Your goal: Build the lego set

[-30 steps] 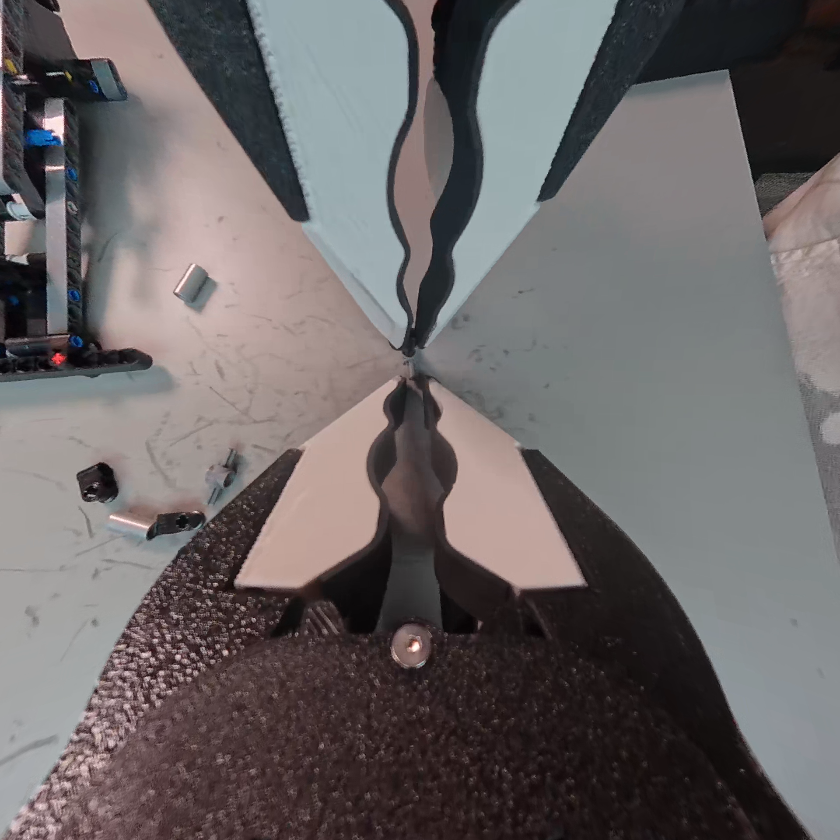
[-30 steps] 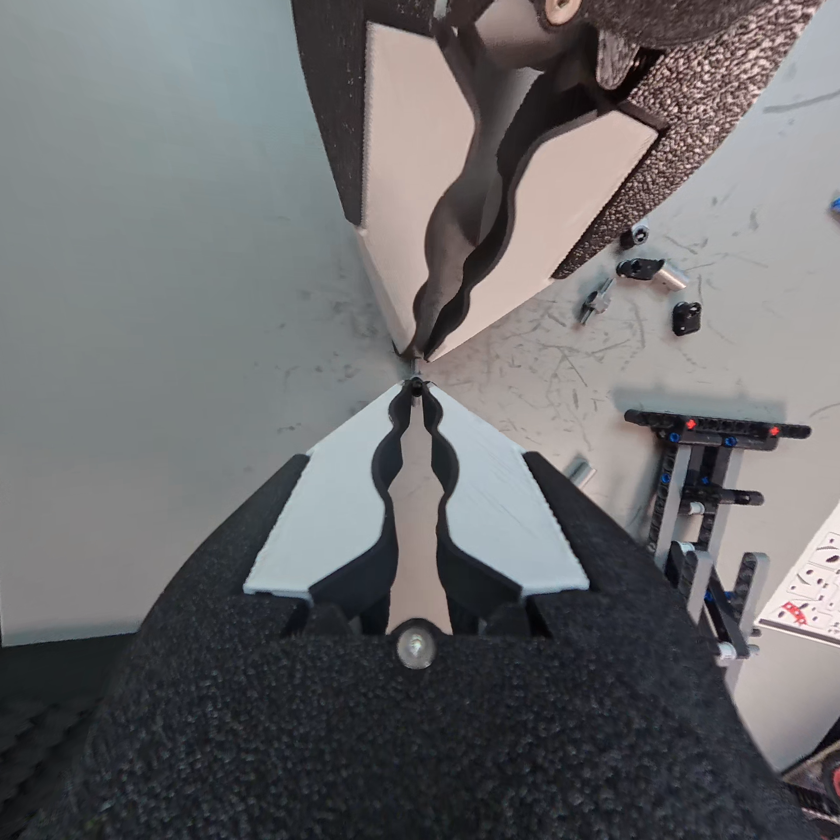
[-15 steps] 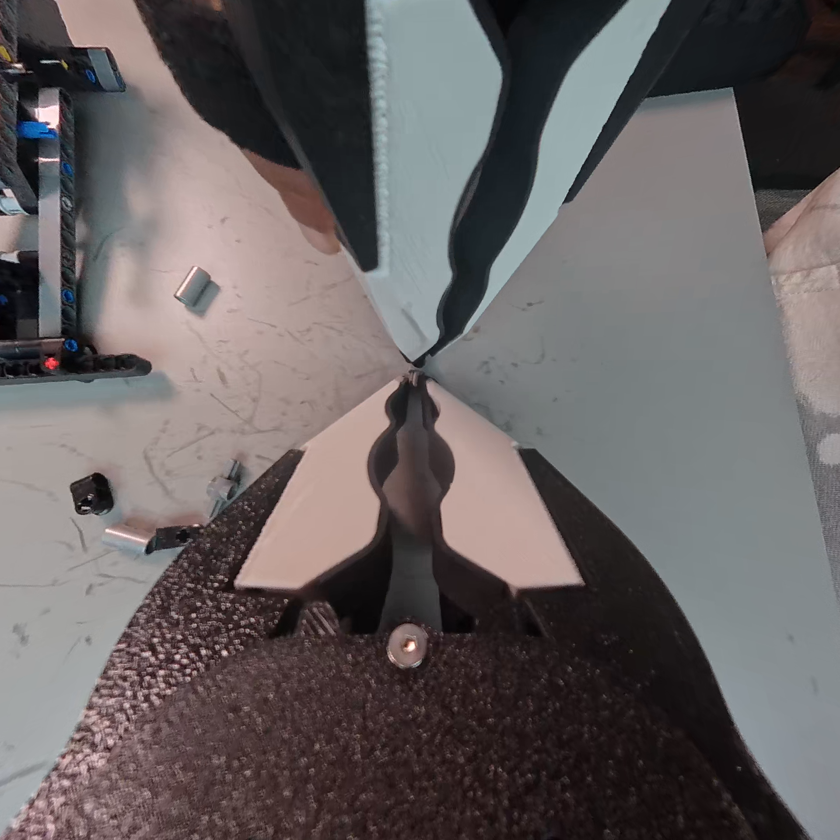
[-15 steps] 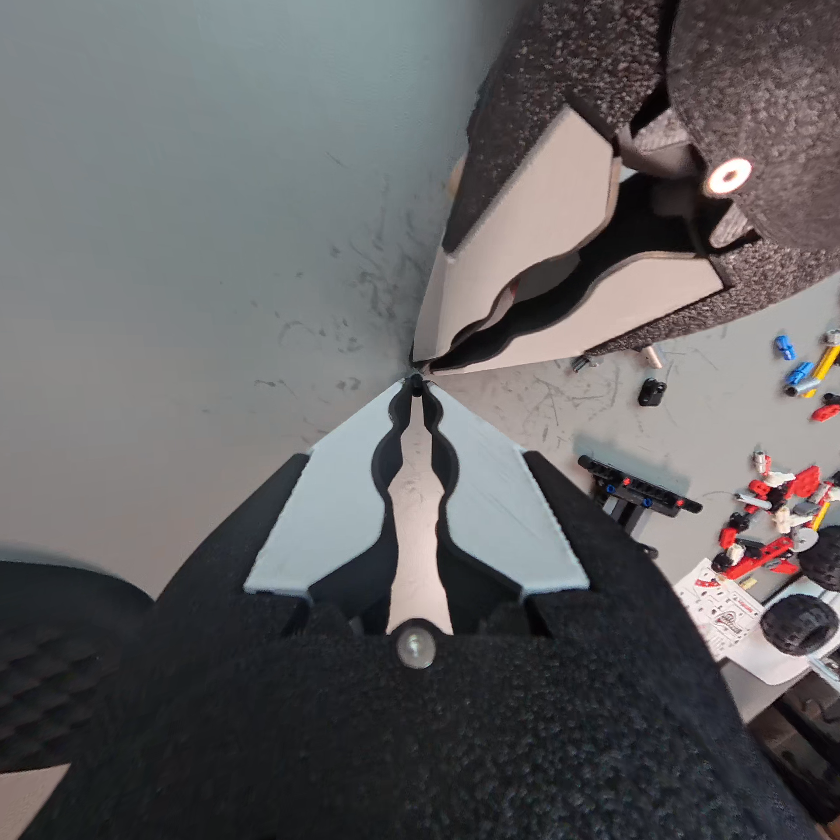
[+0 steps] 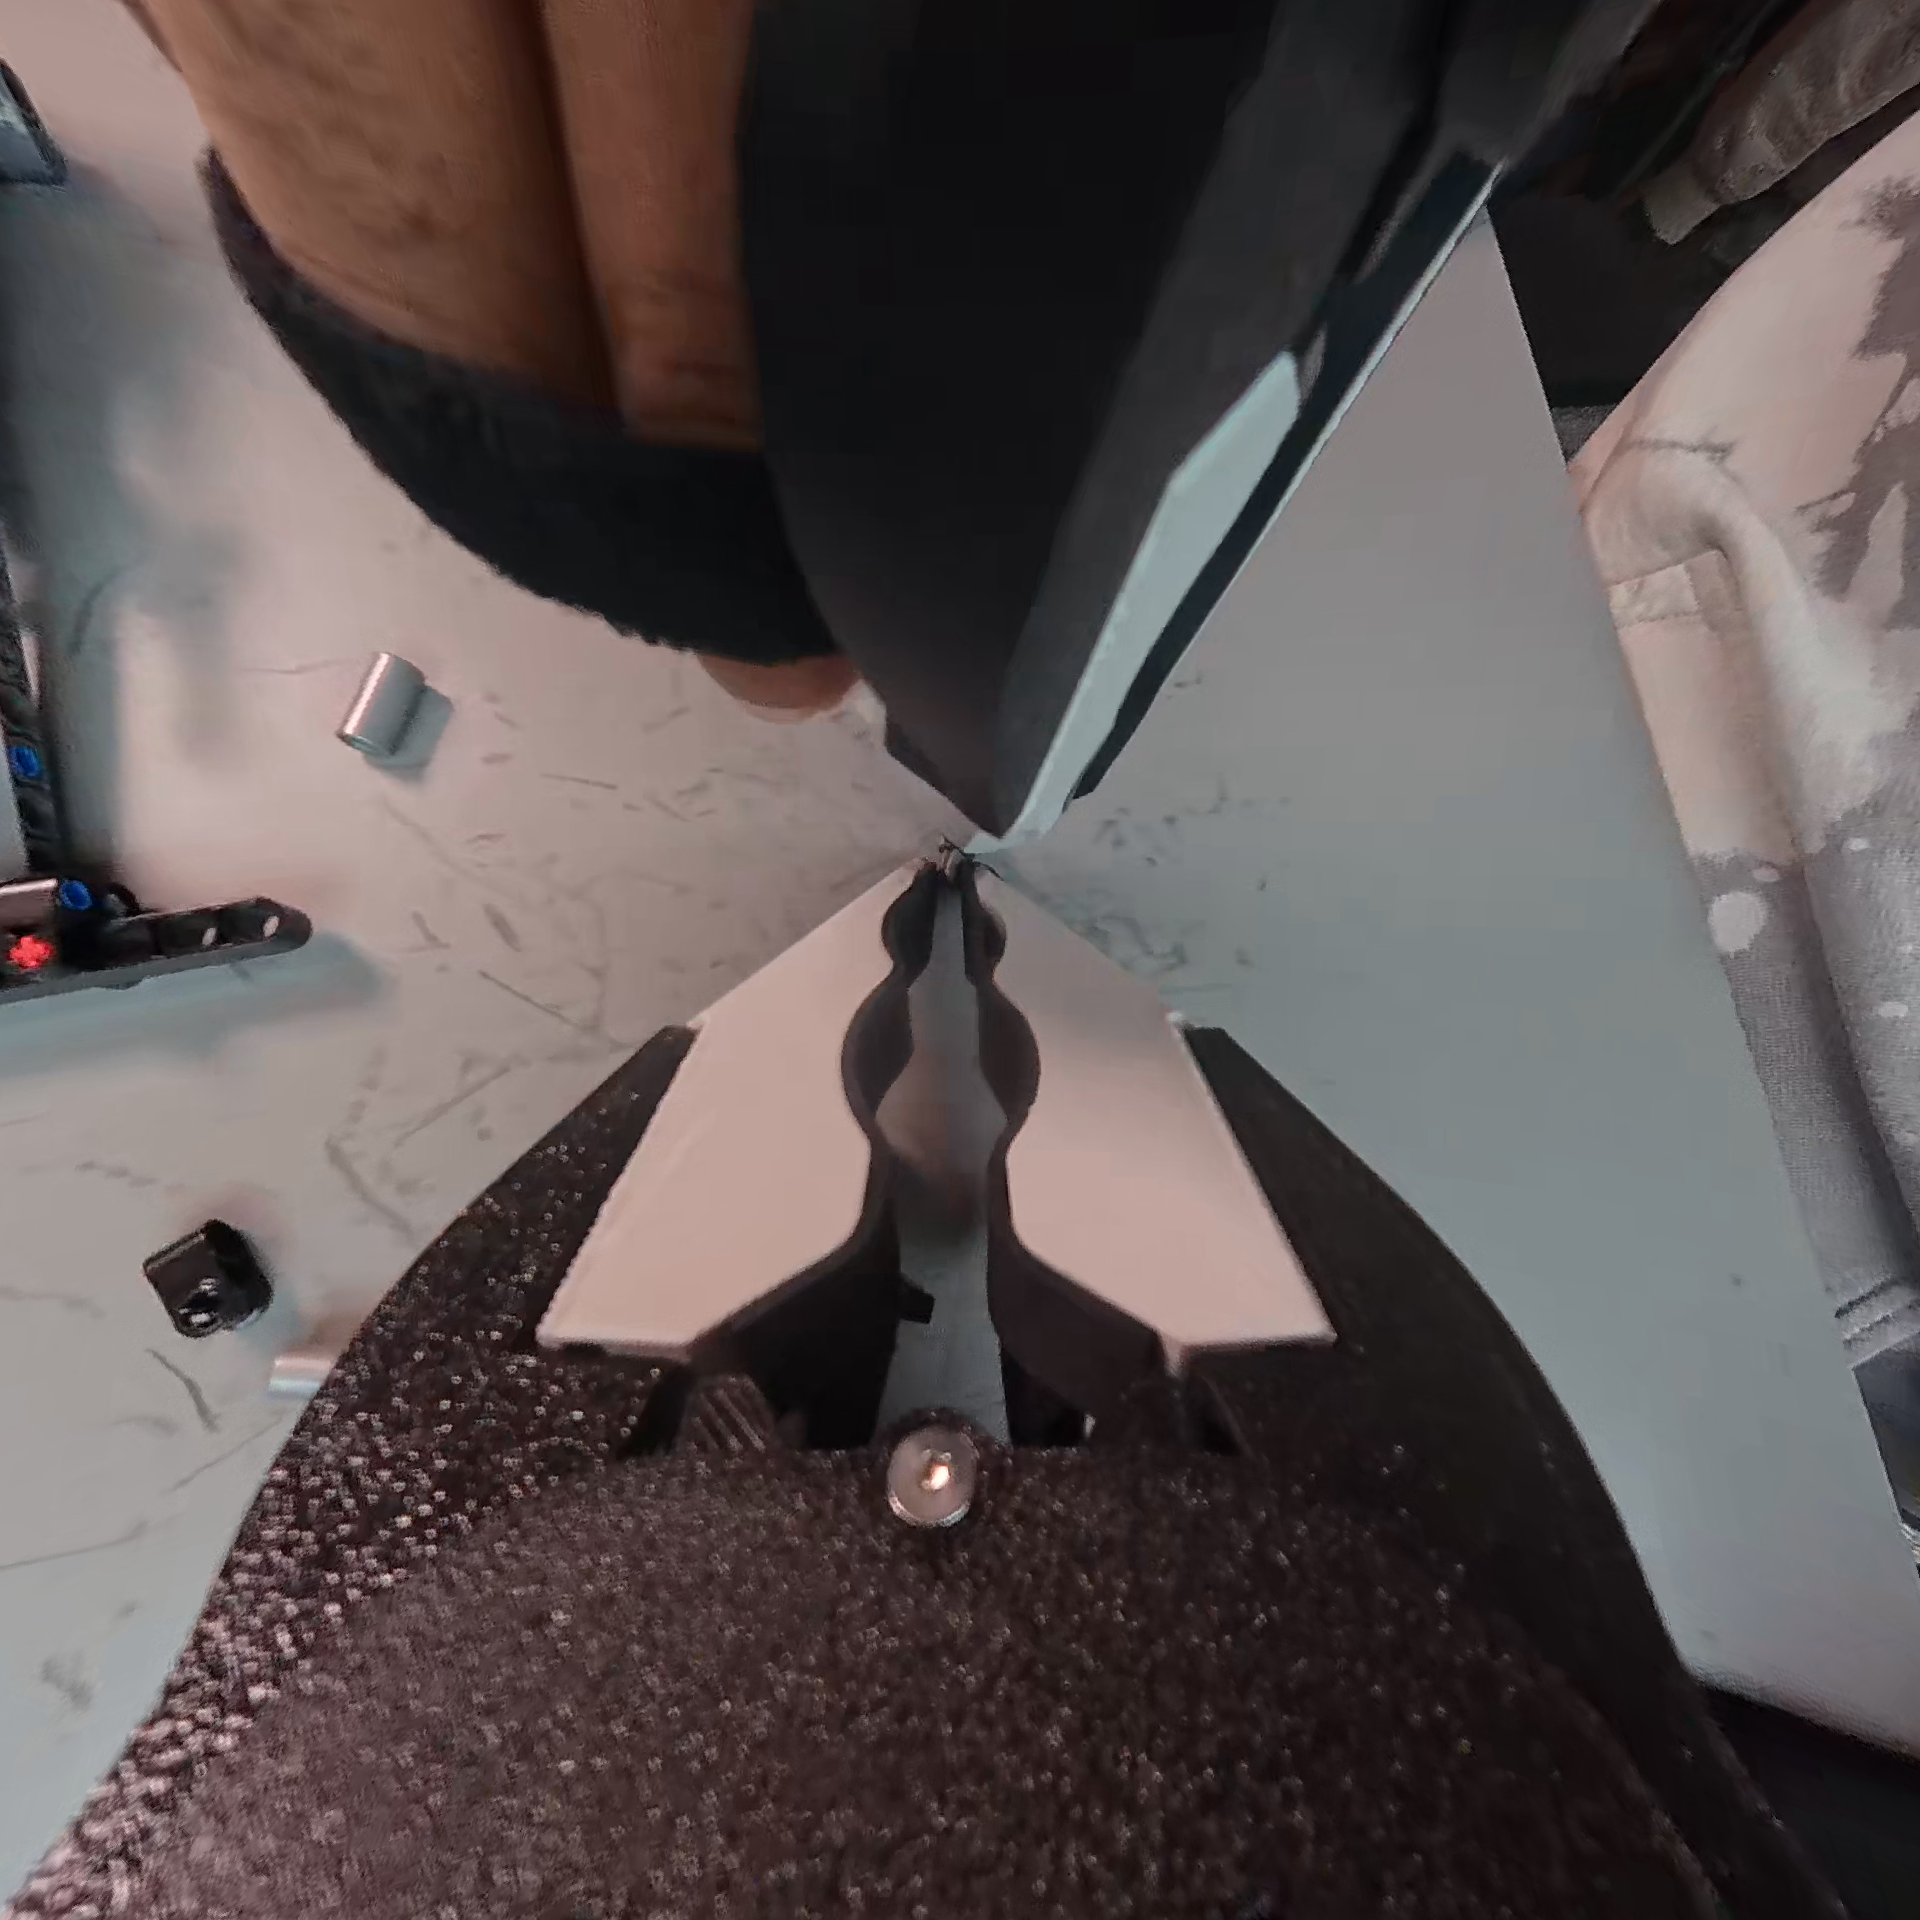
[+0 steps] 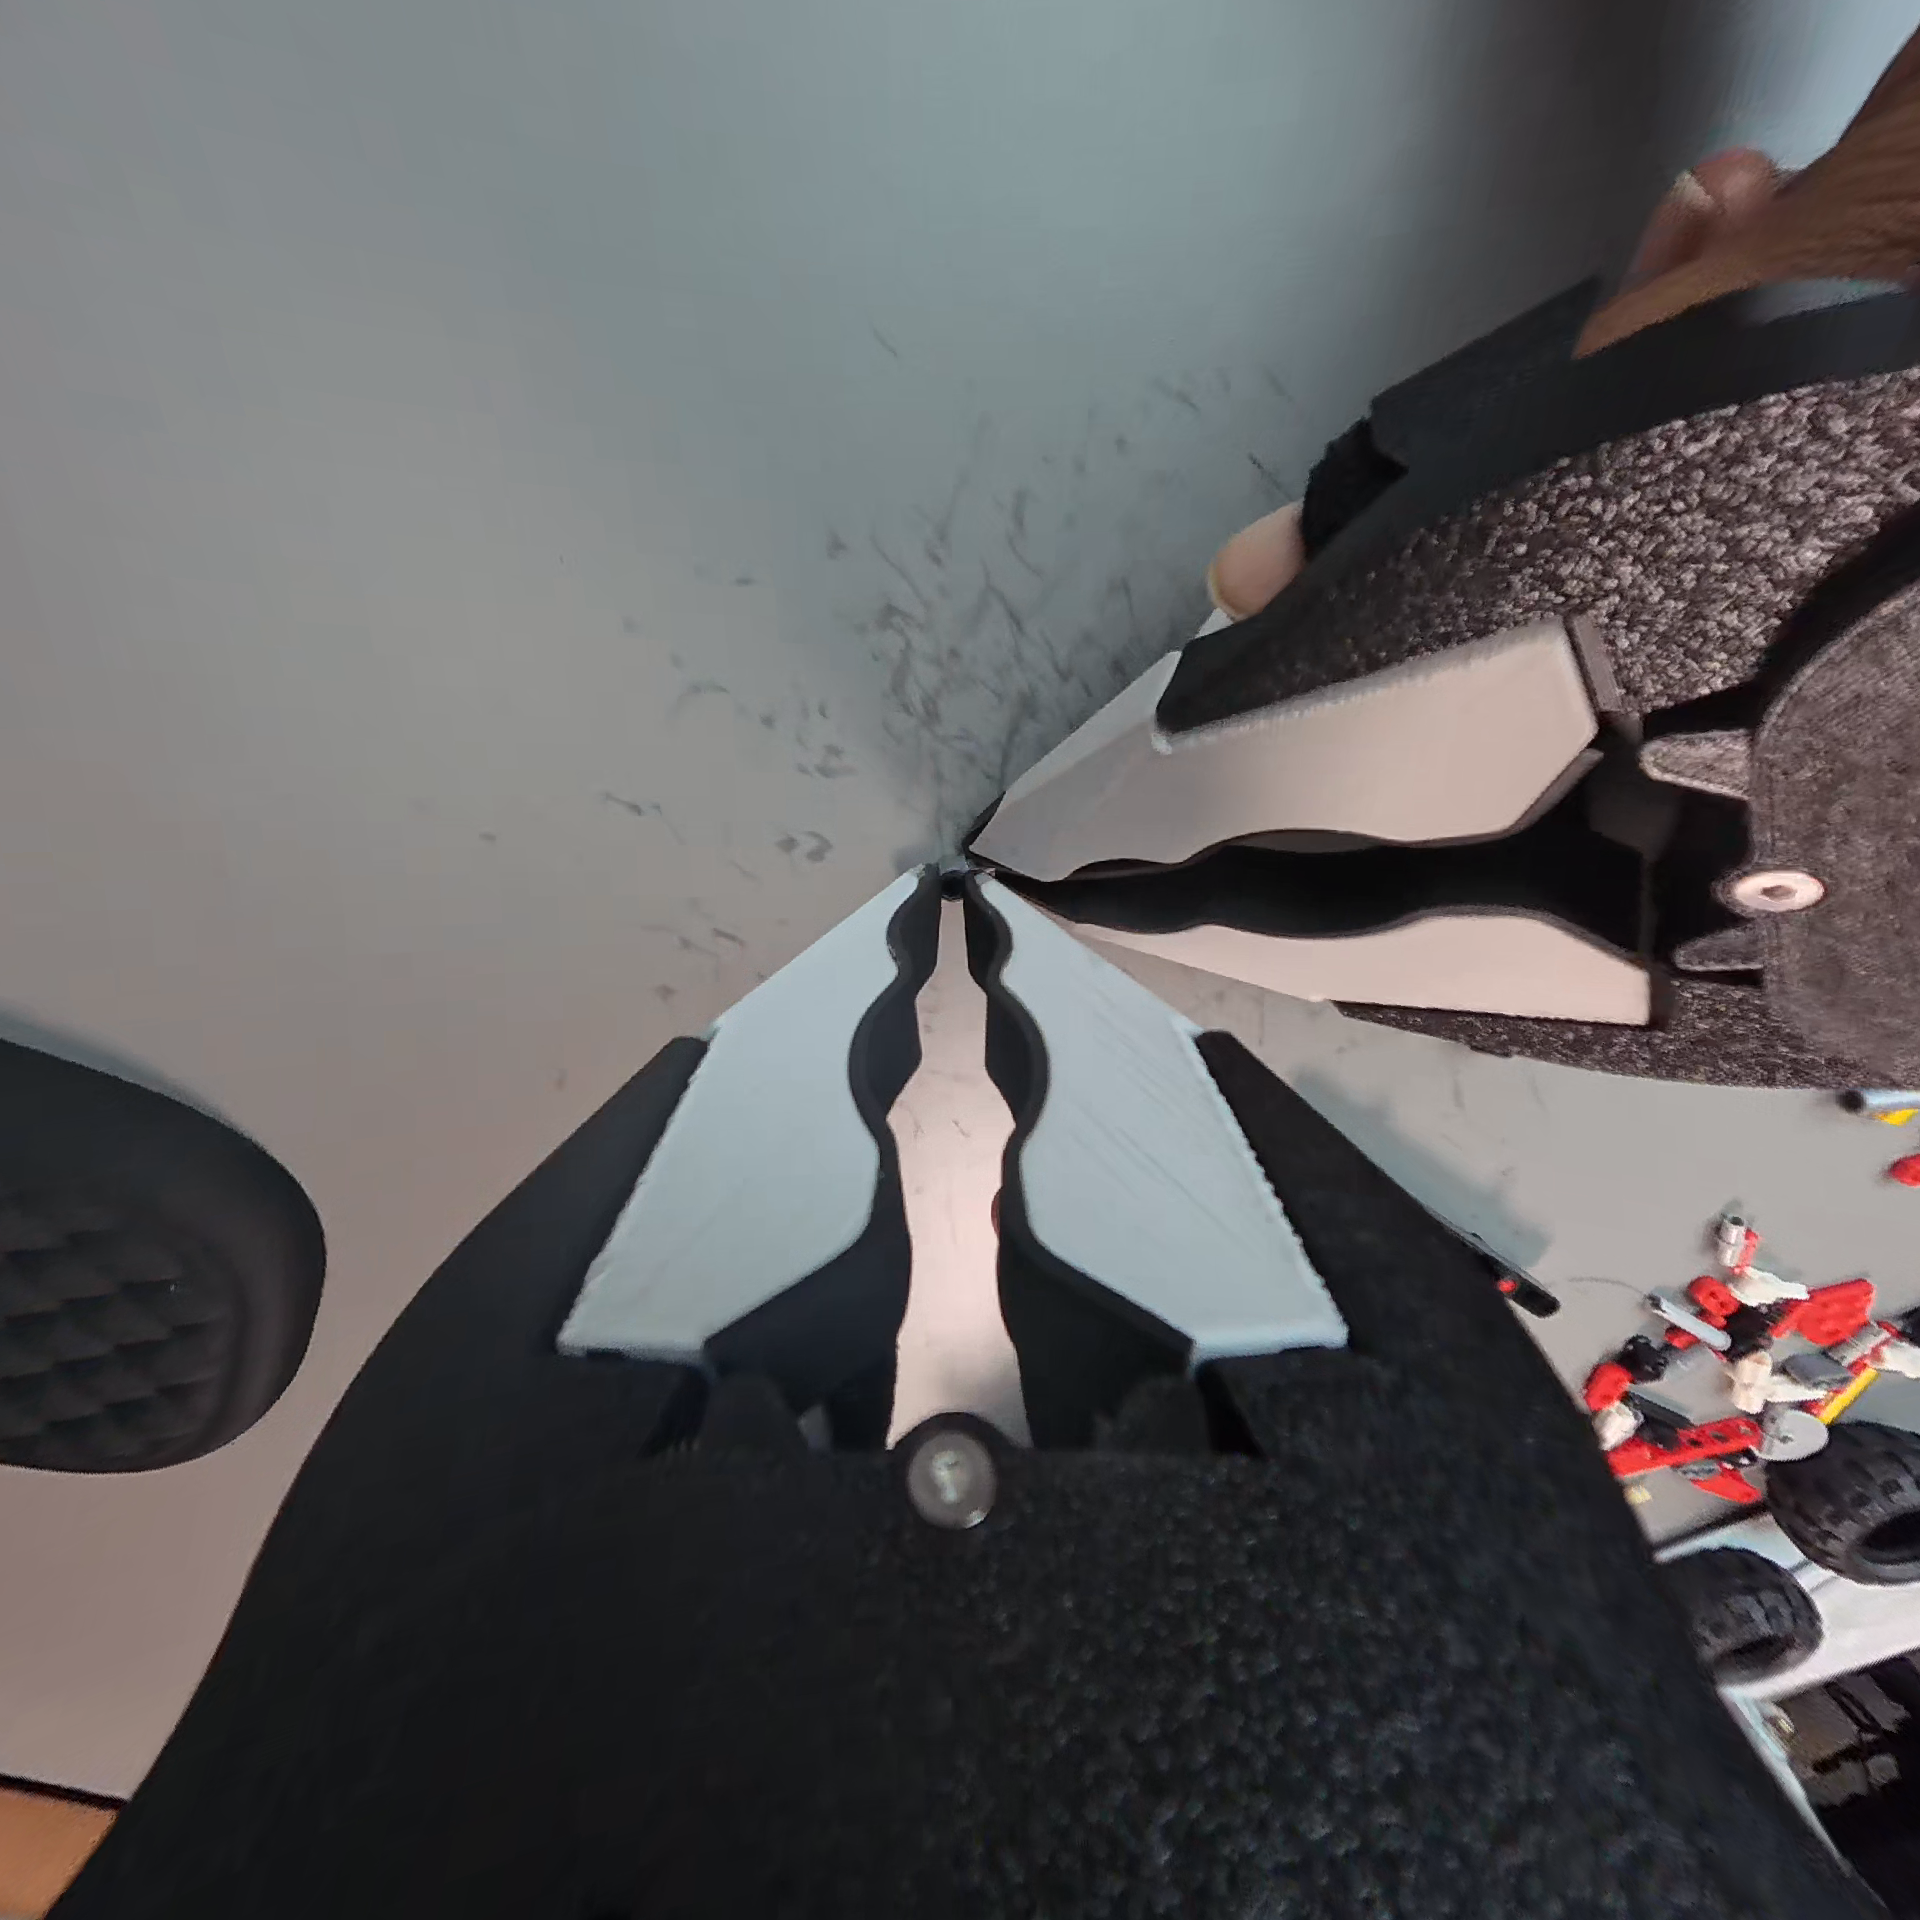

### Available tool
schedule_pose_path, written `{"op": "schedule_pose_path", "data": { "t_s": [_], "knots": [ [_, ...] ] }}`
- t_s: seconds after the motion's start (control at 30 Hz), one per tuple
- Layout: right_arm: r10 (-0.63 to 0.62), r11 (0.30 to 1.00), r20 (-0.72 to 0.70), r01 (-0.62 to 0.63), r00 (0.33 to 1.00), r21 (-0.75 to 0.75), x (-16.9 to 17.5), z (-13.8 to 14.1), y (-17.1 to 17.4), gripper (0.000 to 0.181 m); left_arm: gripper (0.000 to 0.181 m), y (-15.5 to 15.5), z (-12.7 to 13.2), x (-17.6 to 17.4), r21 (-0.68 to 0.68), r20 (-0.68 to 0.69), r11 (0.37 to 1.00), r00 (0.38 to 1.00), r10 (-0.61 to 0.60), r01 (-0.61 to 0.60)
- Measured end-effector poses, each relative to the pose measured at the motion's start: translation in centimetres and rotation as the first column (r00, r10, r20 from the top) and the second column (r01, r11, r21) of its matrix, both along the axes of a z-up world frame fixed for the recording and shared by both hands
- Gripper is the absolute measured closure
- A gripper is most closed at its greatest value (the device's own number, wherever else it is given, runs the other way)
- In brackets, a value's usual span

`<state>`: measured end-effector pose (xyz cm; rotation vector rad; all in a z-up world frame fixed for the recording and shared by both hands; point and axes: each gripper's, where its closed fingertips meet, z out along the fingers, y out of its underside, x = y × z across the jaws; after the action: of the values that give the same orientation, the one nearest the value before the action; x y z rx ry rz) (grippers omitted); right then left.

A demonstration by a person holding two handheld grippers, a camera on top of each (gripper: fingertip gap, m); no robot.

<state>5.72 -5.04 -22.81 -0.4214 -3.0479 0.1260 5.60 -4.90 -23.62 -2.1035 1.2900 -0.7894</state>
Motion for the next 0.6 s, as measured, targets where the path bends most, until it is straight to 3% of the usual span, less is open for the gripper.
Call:
{"op": "schedule_pose_path", "data": {
  "t_s": [0.17,0.4,0.6],
  "knots": [
    [-0.111,0.985,0.056,0.118,0.992,-0.125,0.03,0.07,0.18,0.177,0.175,-0.02,0.03,0.00,0.010,0.001,1.000,1.000,-0.016,0.016],
    [-0.333,0.889,0.066,0.336,0.941,-0.312,0.01,-0.40,0.36,0.177,0.176,0.47,-0.01,-0.12,-0.019,0.005,0.999,0.999,0.044,-0.044],
    [-0.414,0.861,0.034,0.403,0.910,-0.309,0.00,-0.42,0.36,0.177,0.175,0.45,-0.06,-0.14,0.008,-0.005,0.999,0.999,0.052,-0.052]
  ]
}}
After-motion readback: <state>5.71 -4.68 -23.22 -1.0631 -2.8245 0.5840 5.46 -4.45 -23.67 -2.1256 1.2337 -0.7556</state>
